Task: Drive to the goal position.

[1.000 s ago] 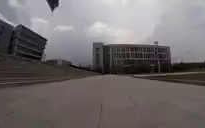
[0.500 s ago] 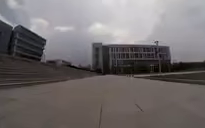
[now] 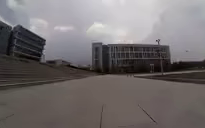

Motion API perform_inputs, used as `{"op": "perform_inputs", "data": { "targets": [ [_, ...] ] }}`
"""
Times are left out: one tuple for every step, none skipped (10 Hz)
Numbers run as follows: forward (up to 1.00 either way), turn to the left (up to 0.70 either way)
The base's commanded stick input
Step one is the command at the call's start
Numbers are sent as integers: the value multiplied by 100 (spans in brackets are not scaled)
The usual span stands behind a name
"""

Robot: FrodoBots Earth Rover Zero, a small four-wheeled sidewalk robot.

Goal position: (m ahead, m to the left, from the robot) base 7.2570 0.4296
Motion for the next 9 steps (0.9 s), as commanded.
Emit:
{"op": "perform_inputs", "data": {
  "targets": [
    [70, -27],
    [70, -28],
    [70, -14],
    [70, 0],
    [70, 0],
    [70, 0],
    [70, 0],
    [70, 0],
    [70, 0]
  ]
}}
